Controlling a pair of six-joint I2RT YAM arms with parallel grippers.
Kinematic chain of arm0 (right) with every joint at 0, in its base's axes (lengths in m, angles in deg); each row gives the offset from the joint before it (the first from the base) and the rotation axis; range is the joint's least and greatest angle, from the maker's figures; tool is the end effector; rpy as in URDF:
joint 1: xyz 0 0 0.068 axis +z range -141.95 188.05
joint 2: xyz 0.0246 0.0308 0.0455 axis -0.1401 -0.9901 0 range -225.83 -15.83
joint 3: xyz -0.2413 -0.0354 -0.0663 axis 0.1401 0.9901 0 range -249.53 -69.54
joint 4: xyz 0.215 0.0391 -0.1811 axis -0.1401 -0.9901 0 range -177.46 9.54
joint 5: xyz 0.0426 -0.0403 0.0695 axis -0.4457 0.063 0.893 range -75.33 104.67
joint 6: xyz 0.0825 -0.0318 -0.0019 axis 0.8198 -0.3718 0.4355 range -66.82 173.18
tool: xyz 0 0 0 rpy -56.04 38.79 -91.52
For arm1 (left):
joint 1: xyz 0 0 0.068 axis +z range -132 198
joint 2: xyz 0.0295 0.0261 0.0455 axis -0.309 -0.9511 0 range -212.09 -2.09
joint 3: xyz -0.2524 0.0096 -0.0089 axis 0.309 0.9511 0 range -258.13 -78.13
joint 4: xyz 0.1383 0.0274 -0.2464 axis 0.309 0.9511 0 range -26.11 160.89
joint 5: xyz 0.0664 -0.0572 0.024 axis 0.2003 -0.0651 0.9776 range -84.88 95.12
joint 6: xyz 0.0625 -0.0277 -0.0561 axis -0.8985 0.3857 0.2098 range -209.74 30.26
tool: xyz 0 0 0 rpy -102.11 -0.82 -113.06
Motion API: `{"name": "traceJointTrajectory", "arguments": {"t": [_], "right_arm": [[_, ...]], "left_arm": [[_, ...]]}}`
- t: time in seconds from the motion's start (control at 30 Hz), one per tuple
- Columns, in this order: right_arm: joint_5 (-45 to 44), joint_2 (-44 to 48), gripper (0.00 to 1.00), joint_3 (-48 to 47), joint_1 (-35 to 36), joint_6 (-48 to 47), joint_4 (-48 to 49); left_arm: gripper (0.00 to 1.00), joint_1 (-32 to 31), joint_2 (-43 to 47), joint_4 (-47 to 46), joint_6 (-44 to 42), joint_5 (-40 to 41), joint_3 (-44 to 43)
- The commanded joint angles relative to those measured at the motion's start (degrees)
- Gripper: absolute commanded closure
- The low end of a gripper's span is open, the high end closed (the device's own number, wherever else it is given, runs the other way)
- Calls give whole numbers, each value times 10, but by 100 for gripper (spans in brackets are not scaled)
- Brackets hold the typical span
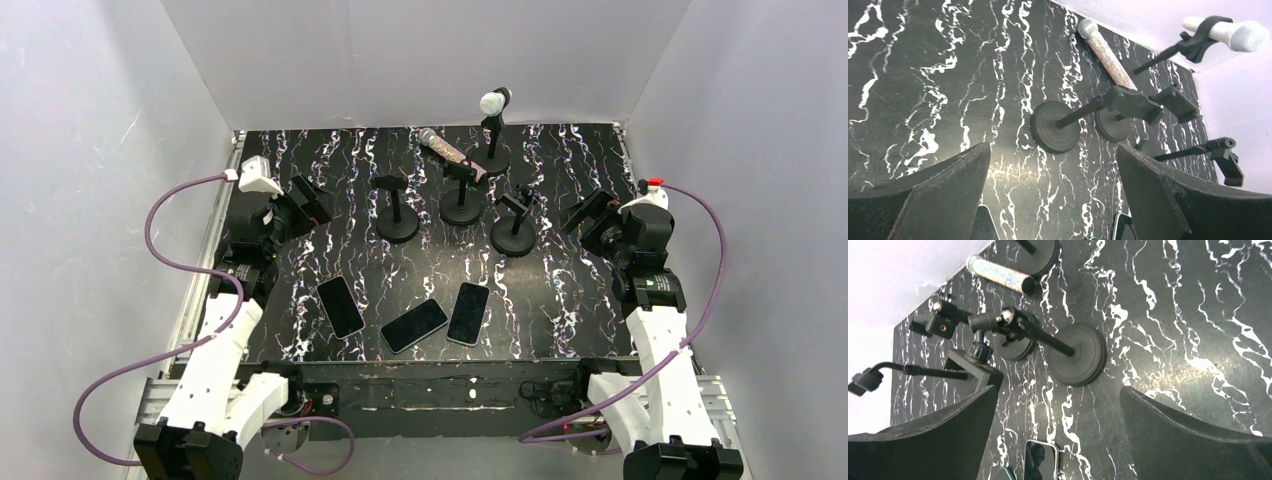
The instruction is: Place the phone on the phone stand
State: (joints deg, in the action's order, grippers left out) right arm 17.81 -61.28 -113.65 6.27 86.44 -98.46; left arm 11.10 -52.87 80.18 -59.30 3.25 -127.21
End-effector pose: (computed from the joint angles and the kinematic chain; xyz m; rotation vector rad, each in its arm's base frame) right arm 0.2635 -0.0039 0.2901 0.5453 1.8518 0.4221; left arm 0.2794 -0.0364 0.3067 -0.3679 1.8771 -0.4744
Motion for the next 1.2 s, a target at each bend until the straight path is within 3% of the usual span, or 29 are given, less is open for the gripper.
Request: {"name": "traceJointTrajectory", "arguments": {"t": [0.0, 0.33, 0.43, 0.87, 1.17], "right_arm": [[41, 2, 0, 0, 6, -3, -27], [75, 38, 0, 40, 8, -16, -81], [82, 43, 0, 57, 8, -18, -82], [139, -5, 0, 71, 16, -19, -85], [146, -63, 0, 78, 92, -10, -69]], "left_arm": [[2, 2, -4, 4, -12, -84, 7], [2, -1, -26, 37, -36, -205, 42], [2, -30, -33, 37, -26, -220, 59], [2, -238, -81, 48, -66, -92, 89], [2, -400, -148, 44, -168, -25, 78]]}}
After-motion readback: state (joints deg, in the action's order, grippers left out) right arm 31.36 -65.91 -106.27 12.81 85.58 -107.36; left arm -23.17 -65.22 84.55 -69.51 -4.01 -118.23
